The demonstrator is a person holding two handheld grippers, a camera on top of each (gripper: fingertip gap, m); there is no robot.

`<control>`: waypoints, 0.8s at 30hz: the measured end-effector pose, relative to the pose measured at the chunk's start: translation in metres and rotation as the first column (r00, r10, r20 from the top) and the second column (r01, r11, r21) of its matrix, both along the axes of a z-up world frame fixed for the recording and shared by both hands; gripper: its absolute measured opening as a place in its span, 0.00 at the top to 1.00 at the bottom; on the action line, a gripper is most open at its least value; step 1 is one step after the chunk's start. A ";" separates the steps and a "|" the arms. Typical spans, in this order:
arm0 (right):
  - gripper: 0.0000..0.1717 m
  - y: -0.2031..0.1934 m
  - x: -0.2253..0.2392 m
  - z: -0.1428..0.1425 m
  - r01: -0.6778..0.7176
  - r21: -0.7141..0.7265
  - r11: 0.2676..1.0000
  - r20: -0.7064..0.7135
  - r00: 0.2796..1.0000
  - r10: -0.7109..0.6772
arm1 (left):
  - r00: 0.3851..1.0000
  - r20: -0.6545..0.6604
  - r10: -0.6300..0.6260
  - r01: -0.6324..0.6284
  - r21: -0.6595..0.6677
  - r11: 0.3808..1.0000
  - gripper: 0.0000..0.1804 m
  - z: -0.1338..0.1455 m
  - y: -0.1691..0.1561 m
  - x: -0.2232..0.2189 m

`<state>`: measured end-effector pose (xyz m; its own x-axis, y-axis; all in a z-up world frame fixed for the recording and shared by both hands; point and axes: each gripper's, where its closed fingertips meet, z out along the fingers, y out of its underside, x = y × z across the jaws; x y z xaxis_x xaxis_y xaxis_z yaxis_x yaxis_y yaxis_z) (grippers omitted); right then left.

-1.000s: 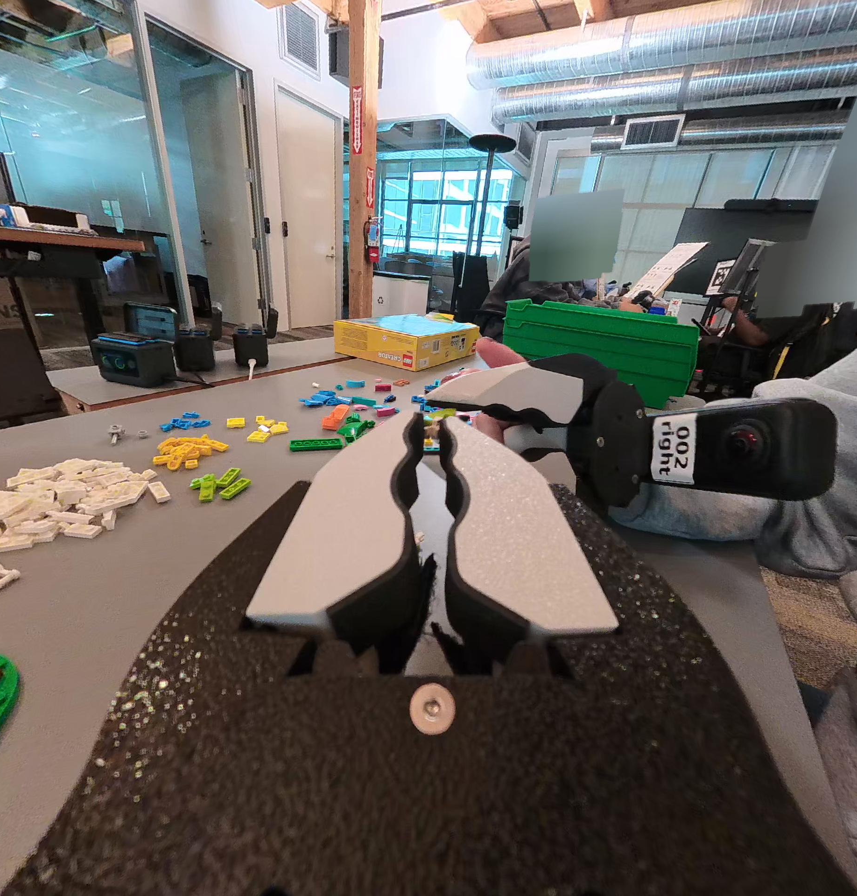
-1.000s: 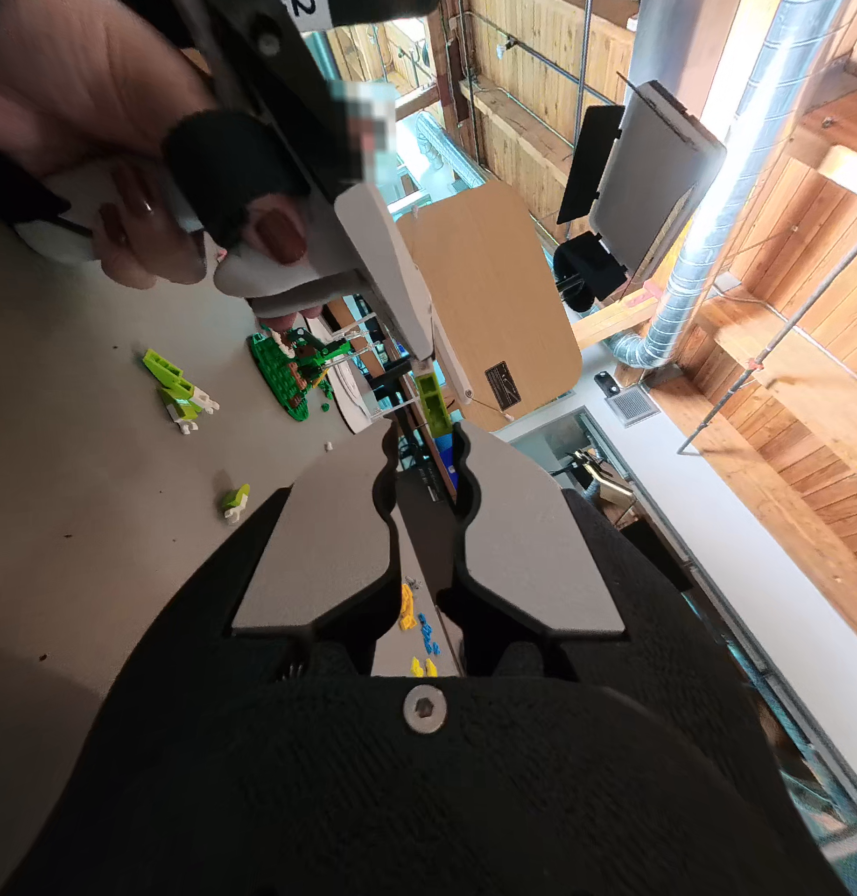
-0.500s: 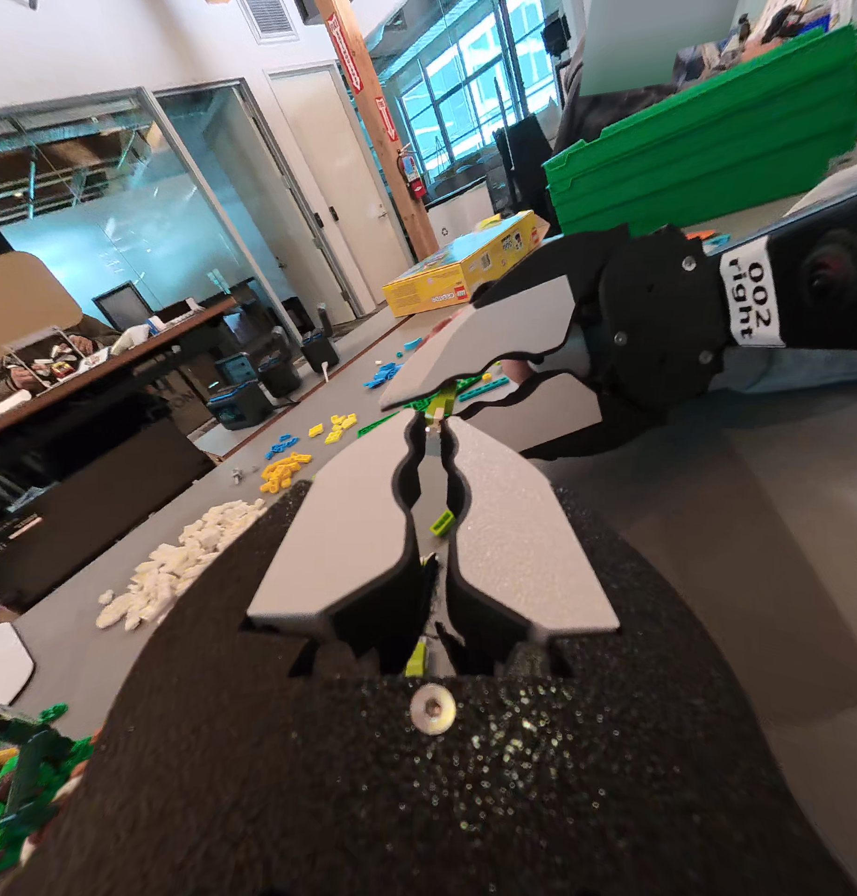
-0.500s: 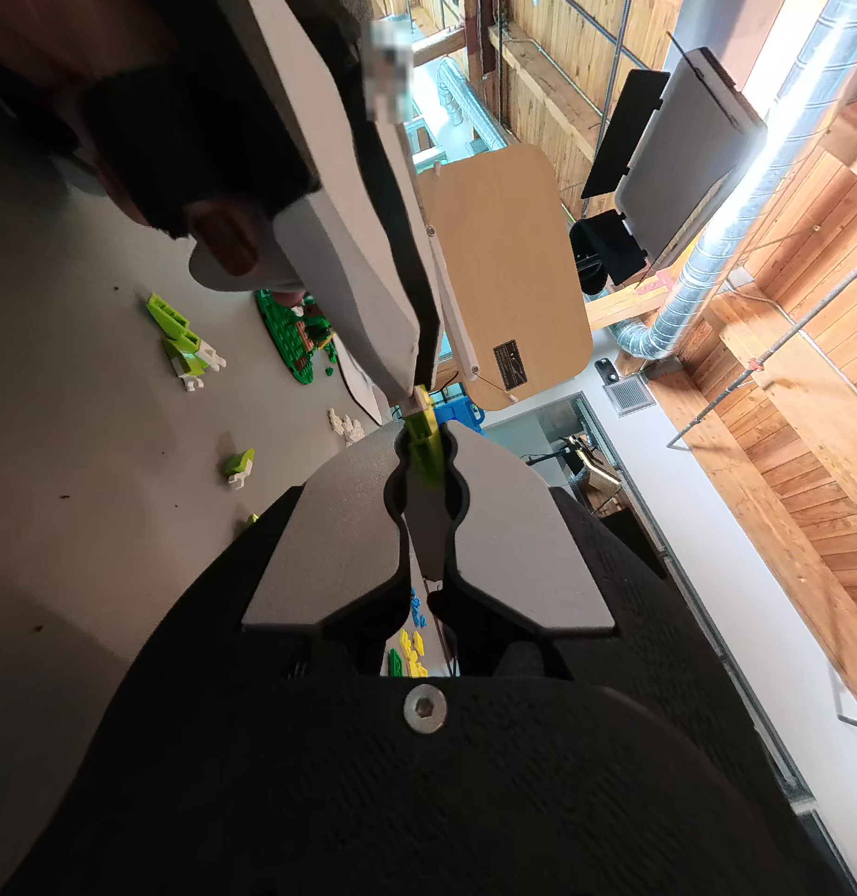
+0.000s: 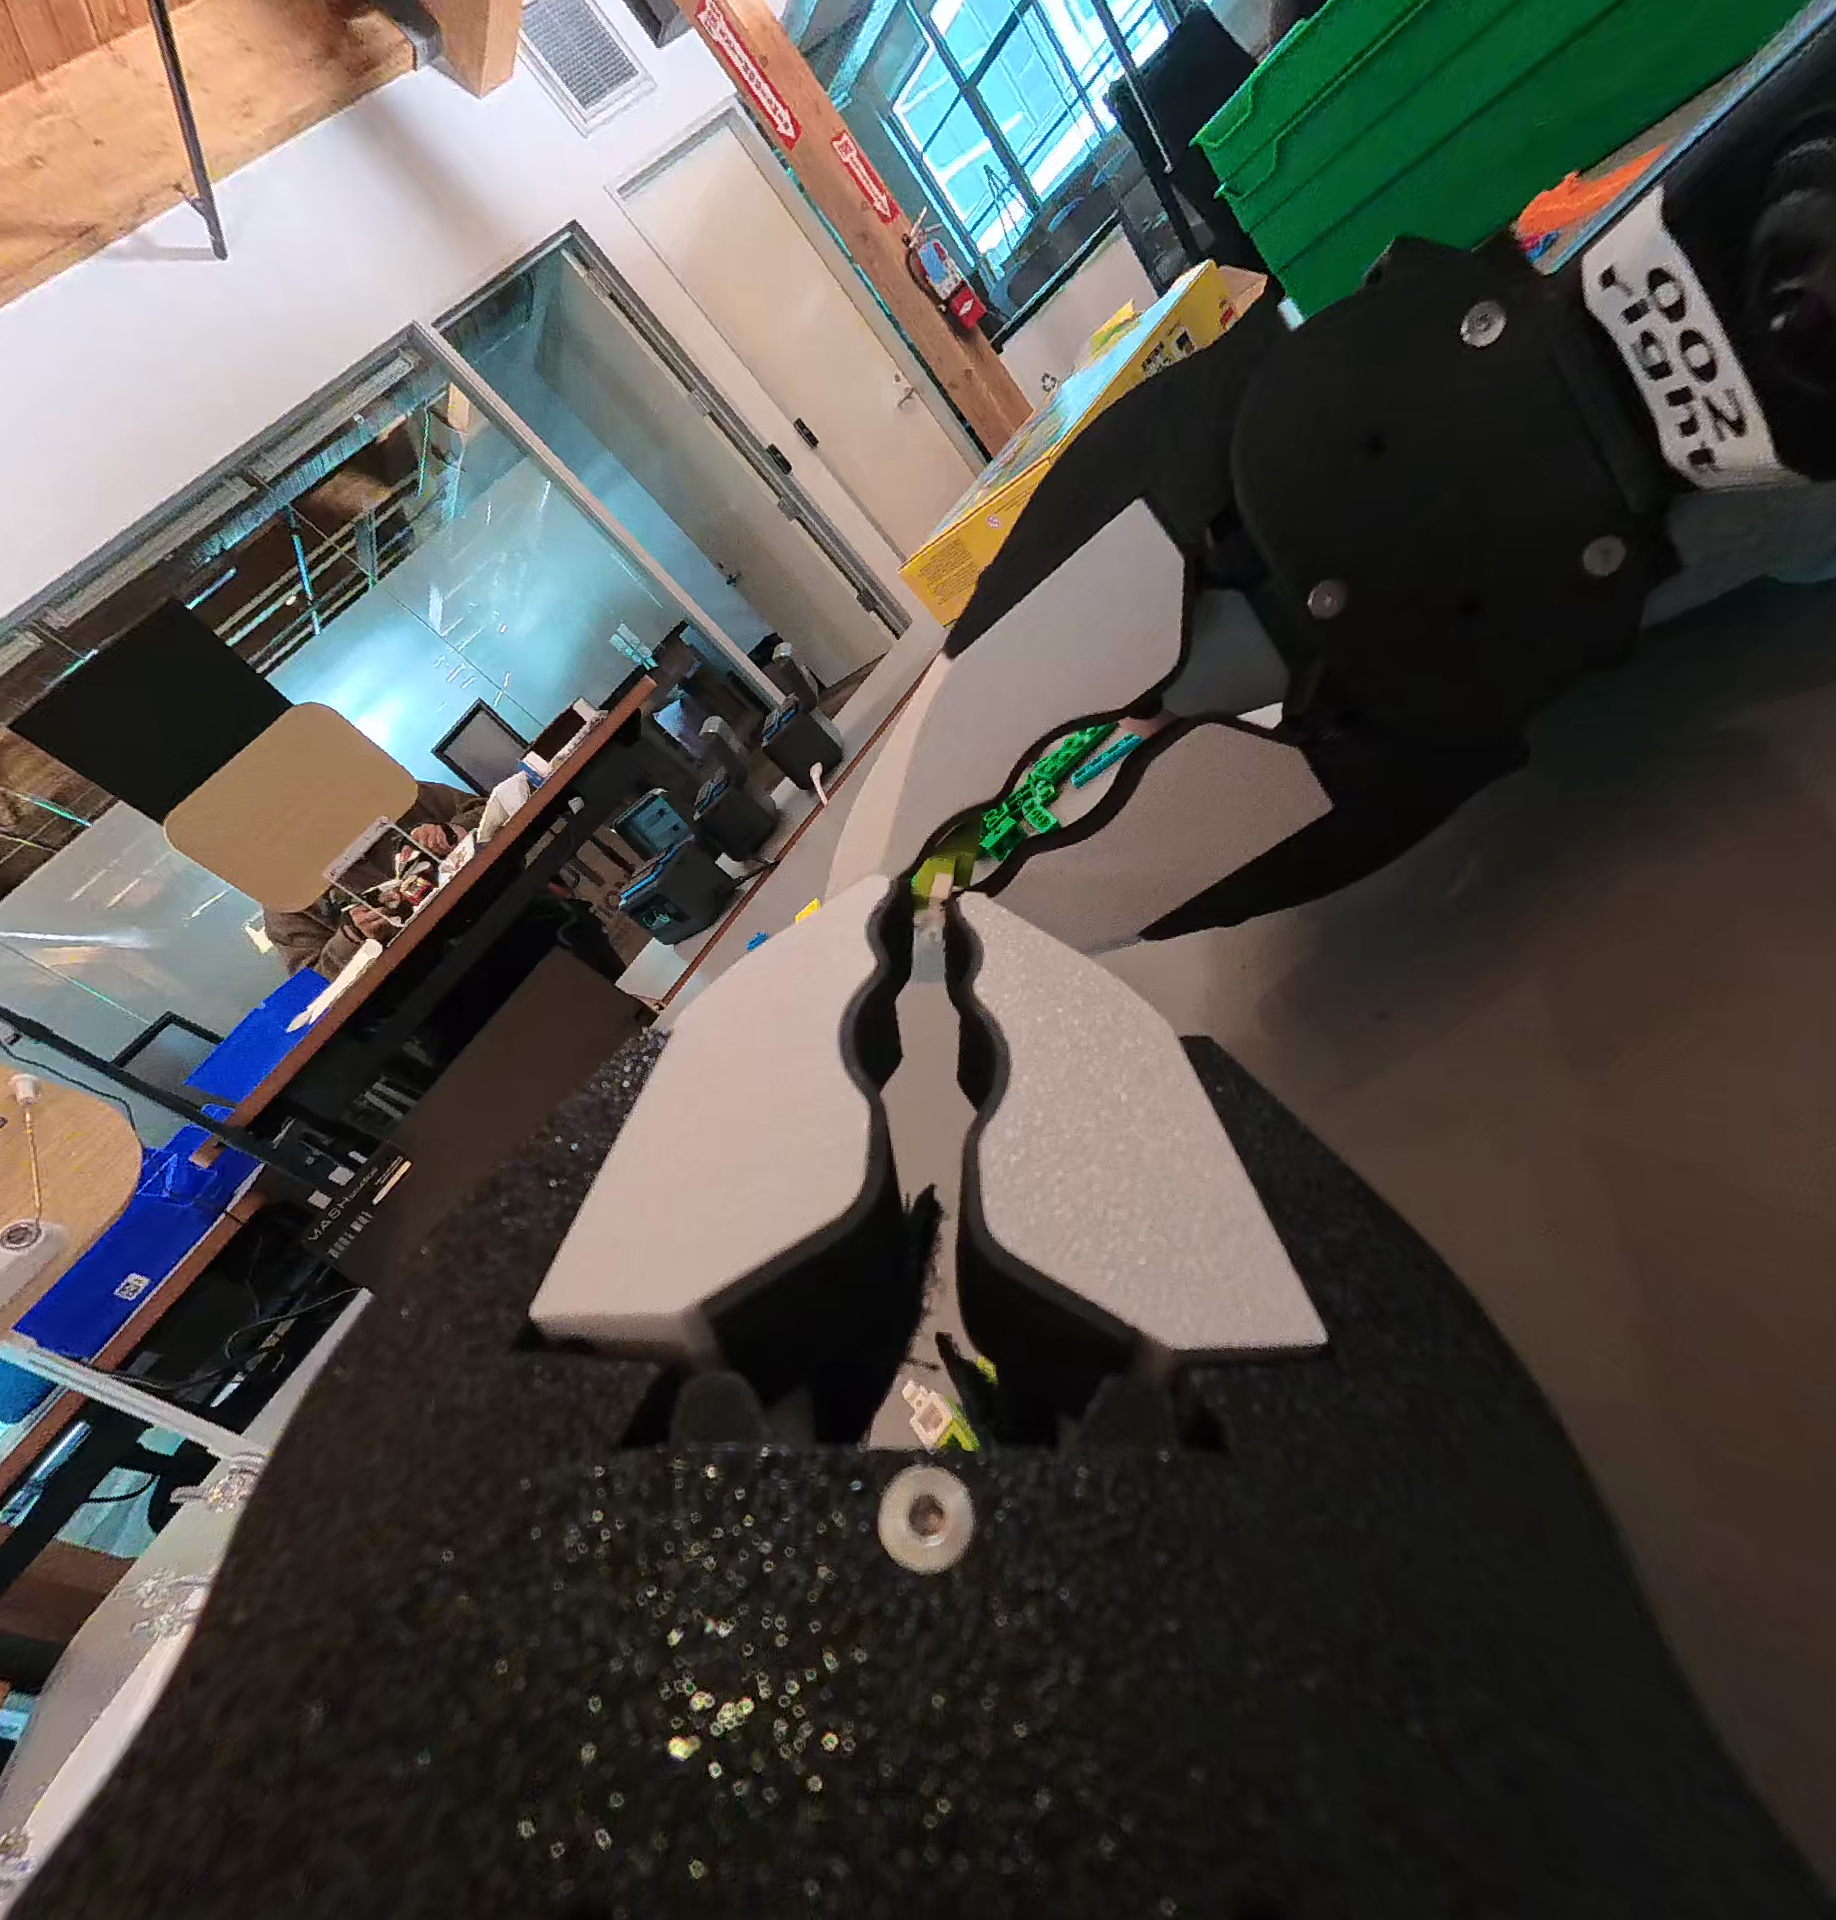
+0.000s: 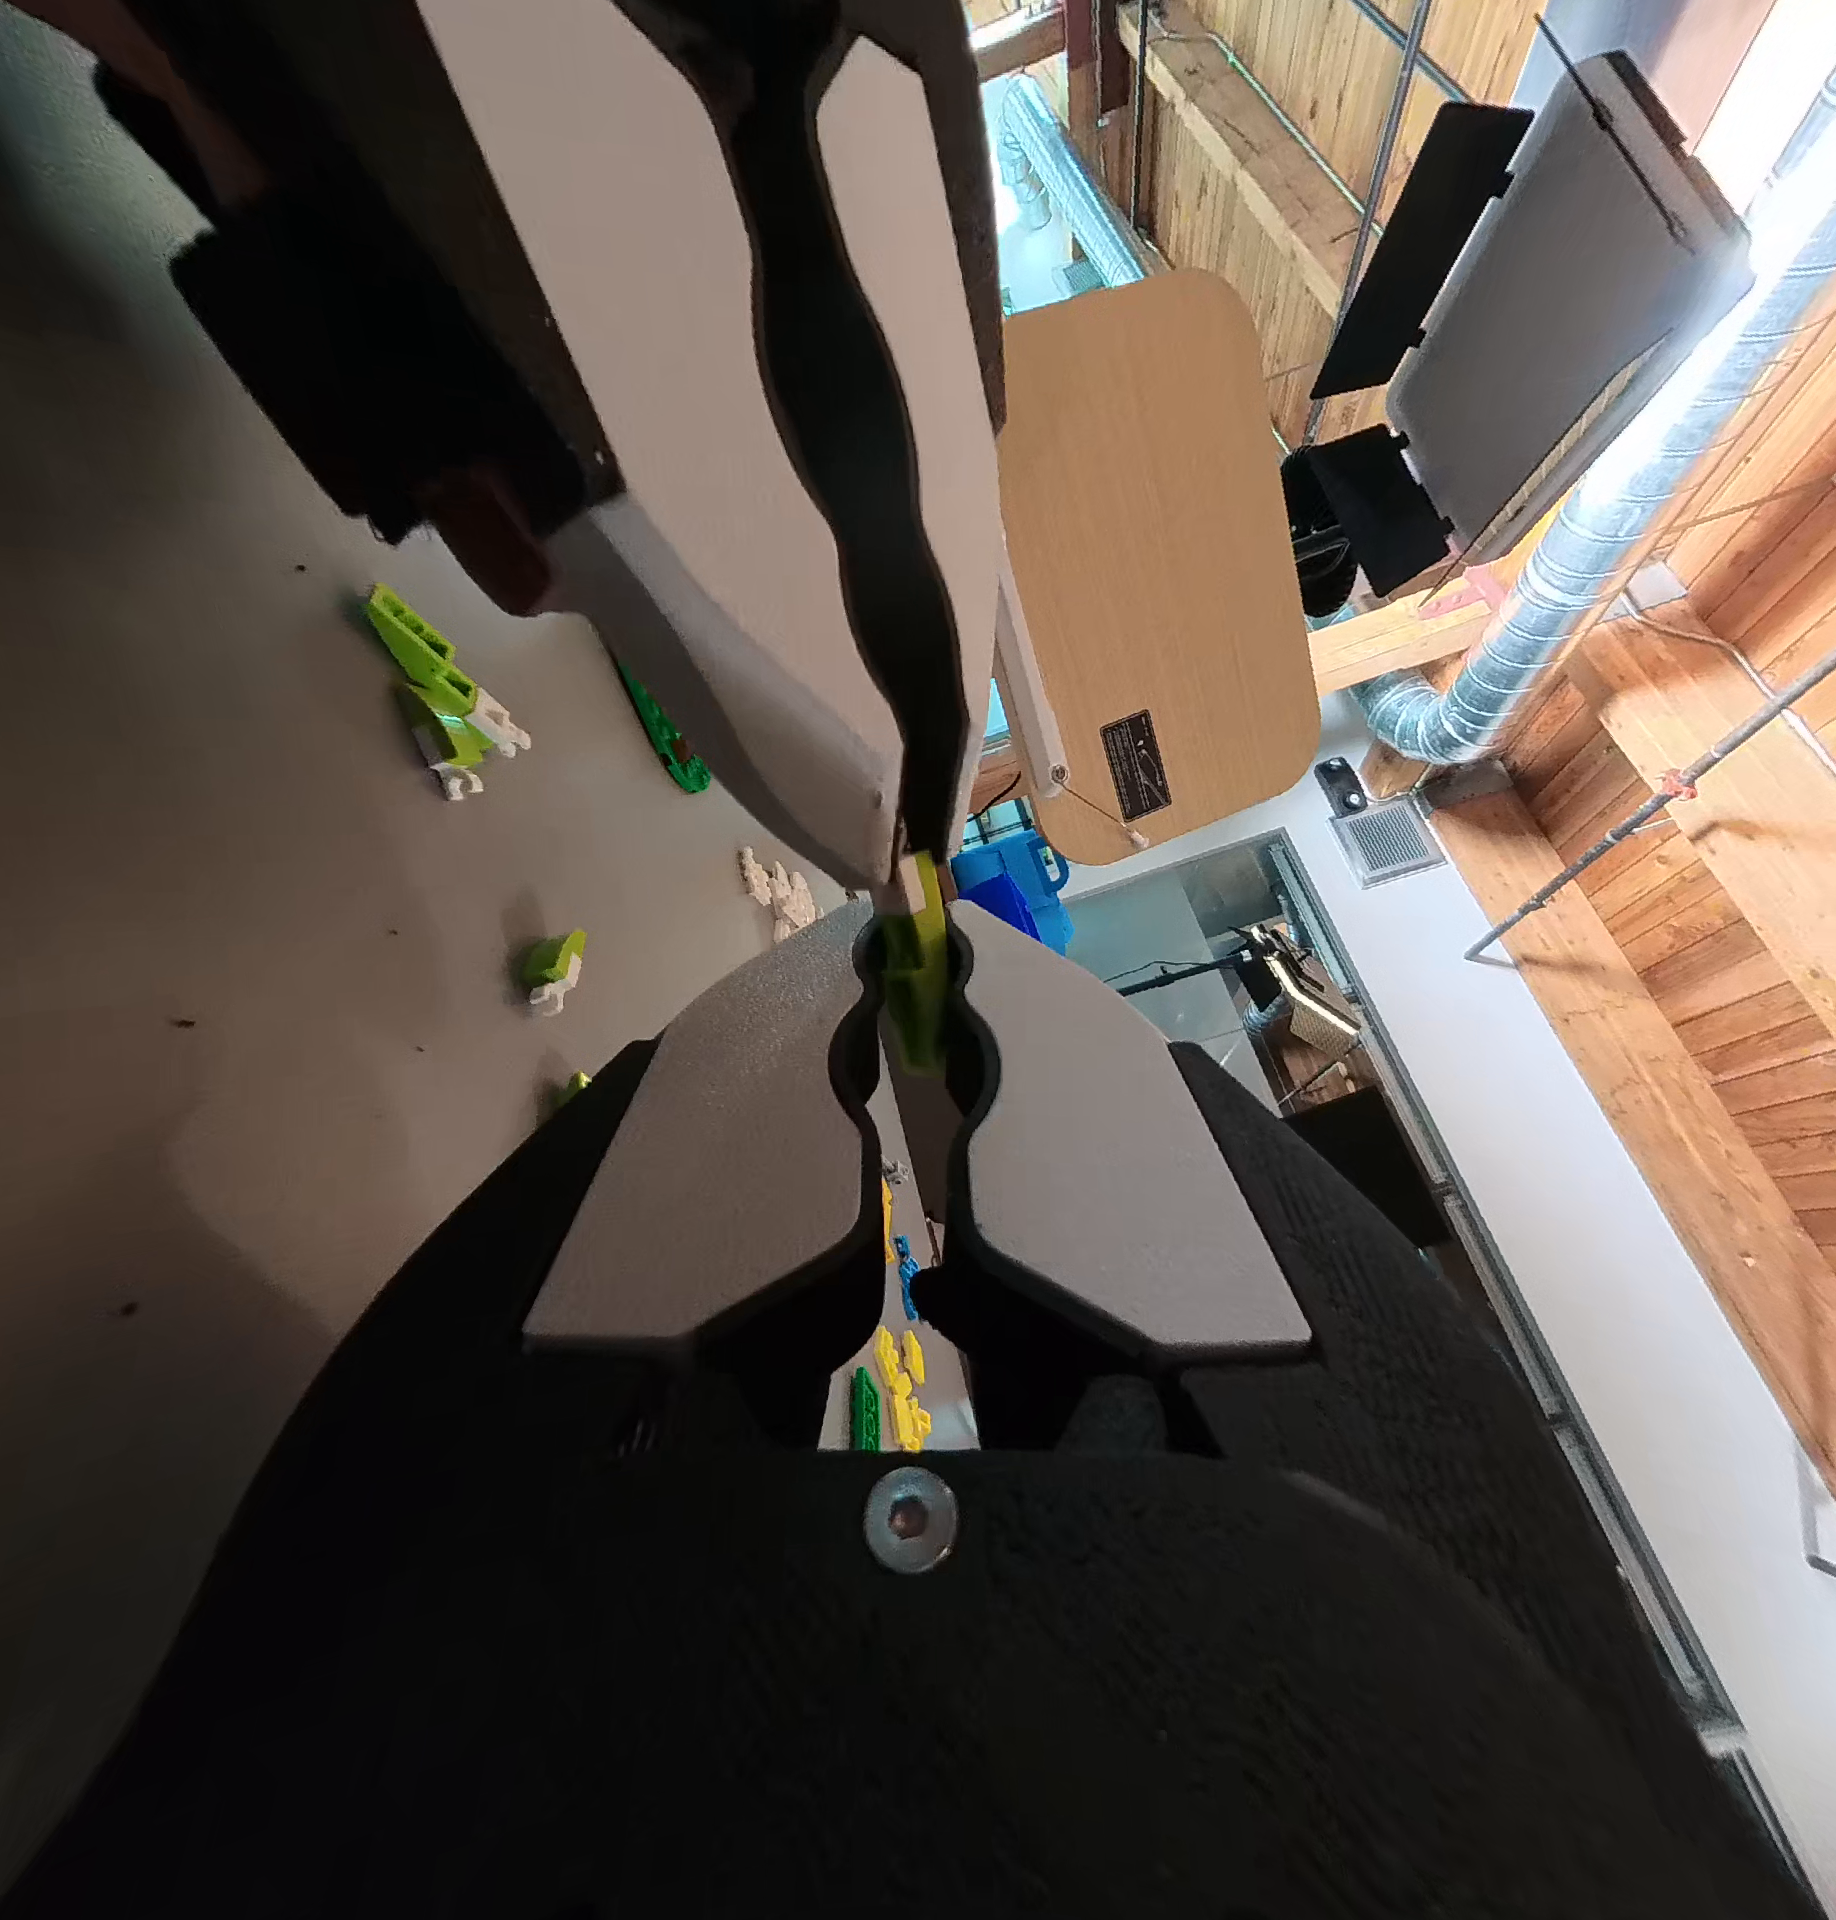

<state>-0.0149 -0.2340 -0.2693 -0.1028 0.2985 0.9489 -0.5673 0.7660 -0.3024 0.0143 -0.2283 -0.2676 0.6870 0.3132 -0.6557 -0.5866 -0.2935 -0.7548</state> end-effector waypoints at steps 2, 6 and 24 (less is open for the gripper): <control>0.97 0.000 0.000 -0.001 0.001 0.003 1.000 0.000 1.000 -0.001 | 1.000 0.002 -0.001 0.001 -0.002 1.000 0.96 0.000 0.000 0.000; 0.96 0.000 -0.001 -0.001 0.004 0.005 1.000 0.005 1.000 -0.004 | 1.000 -0.002 0.007 -0.007 -0.008 1.000 0.96 -0.001 0.000 -0.001; 0.88 0.009 -0.011 -0.032 0.007 0.057 0.998 0.241 0.970 -0.020 | 0.986 -0.114 0.126 -0.150 -0.237 0.960 0.96 -0.028 -0.001 -0.016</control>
